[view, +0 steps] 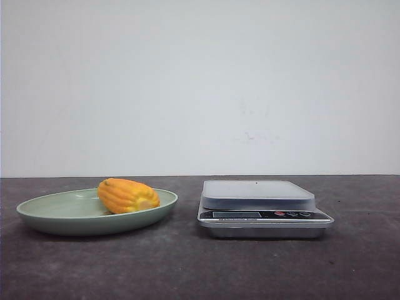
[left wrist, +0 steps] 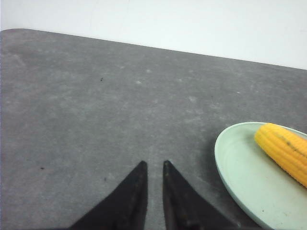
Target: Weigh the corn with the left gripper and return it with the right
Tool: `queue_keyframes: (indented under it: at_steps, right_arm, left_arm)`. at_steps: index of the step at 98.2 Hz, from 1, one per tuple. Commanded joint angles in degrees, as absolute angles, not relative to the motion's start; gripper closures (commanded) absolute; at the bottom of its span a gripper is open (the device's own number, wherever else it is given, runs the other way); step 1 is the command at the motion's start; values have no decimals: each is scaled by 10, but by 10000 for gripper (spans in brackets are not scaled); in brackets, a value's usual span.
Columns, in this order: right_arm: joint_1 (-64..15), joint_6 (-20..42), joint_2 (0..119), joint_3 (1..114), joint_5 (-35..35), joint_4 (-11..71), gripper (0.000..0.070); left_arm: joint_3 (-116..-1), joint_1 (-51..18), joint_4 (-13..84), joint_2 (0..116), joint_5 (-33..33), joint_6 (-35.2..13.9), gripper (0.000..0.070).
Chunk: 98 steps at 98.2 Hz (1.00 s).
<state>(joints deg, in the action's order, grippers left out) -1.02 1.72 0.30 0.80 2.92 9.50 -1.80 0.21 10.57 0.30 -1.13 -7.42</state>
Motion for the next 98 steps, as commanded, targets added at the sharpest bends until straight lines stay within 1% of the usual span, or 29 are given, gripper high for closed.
queue_keyframes:
  at_steps: [1, 45, 64, 78, 85, 89, 98]
  right_arm:
    - [-9, 22, 2, 6, 30, 88, 690]
    - [-9, 26, 2, 6, 30, 86, 690]
    - [-10, 30, 2, 6, 32, 86, 690]
    - [-10, 81, 2, 6, 32, 77, 693]
    - [-10, 112, 2, 13, 32, 71, 695]
    - [-10, 133, 3, 22, 34, 71, 696]
    - [-14, 158, 15, 65, 46, 79, 699]
  left_arm:
    - [-8, 3, 107, 2, -9, -69, 684]
    - [-8, 3, 107, 2, -9, -70, 684]
    - [-8, 3, 107, 2, -8, -115, 684]
    - [-8, 3, 100, 2, -9, -122, 688]
    - [-14, 3, 85, 2, -8, -161, 687]
    - [-23, 3, 87, 2, -6, -177, 687]
    - [-67, 2, 95, 13, 3, -209, 685]
